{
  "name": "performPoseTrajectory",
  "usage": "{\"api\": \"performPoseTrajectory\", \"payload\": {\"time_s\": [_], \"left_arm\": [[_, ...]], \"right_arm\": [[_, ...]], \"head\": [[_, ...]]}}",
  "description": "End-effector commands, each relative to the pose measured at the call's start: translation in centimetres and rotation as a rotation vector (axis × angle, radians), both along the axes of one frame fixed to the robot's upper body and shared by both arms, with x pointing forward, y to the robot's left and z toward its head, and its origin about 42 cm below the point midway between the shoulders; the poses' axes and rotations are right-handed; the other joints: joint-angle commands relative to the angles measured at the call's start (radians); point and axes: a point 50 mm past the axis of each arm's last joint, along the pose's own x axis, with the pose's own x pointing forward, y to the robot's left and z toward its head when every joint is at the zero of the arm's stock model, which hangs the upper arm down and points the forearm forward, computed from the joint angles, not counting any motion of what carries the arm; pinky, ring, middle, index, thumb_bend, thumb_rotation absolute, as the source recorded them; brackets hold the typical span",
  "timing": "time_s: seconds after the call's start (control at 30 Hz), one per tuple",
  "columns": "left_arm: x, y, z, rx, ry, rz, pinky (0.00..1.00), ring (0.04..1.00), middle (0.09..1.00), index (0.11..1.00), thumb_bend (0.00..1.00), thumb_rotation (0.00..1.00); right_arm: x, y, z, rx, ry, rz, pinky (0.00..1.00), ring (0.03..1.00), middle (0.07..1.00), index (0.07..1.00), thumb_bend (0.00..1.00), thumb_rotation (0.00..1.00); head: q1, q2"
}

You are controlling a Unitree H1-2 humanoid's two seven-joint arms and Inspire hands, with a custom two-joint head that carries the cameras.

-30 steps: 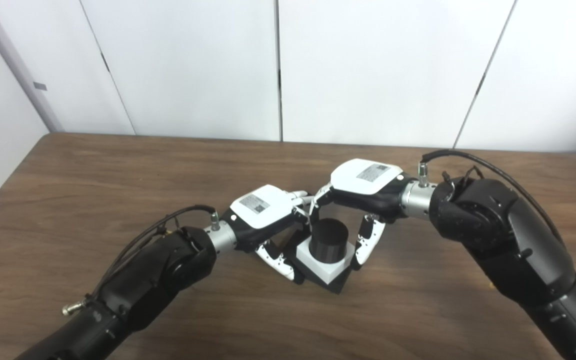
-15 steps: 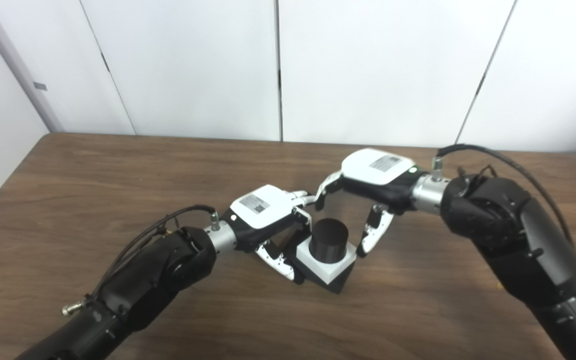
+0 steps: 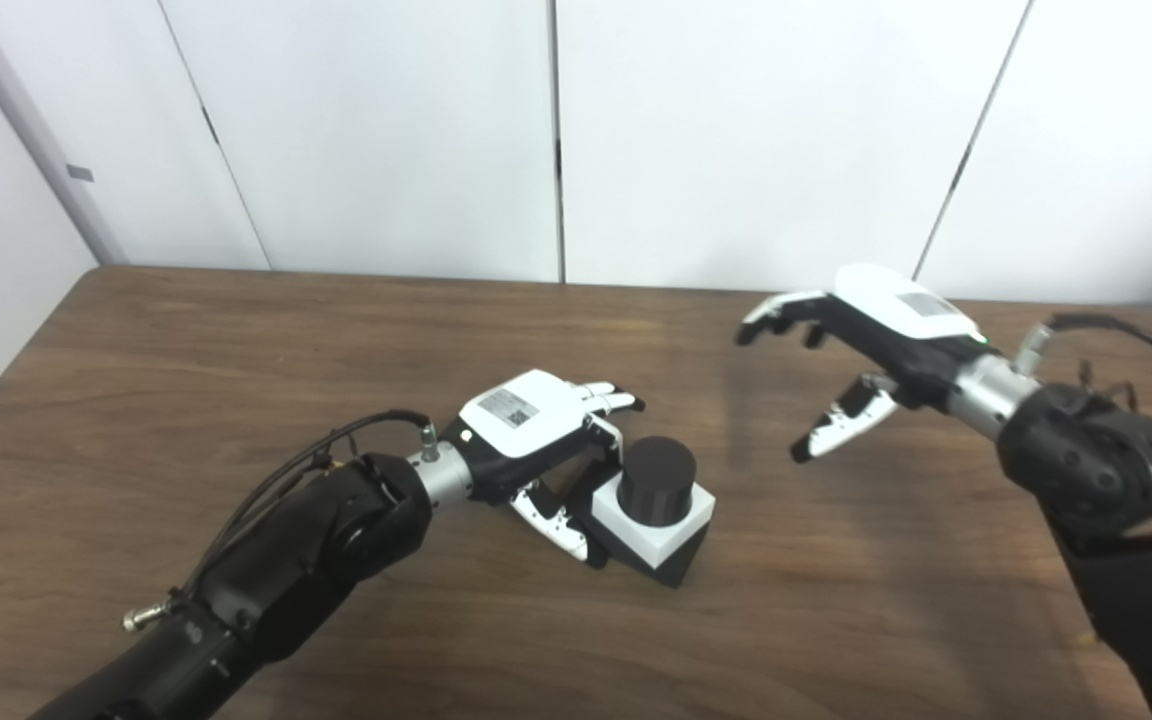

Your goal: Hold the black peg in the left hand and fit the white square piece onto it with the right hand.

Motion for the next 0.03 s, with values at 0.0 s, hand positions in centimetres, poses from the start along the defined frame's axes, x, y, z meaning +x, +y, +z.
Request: {"api": "performPoseTrajectory", "payload": {"time_s": [0.0], "left_arm": [[-1.82, 0.89, -3.77, 0.168, 0.102, -0.026, 0.85, 0.941, 0.94, 0.495, 0.52, 0.08]], "right_arm": [[-0.06, -0.49, 1.38, 0.101, -0.108, -0.03, 0.6, 0.736, 0.758, 0.69, 0.73, 0.04]], "head": [[0.002, -0.001]]}}
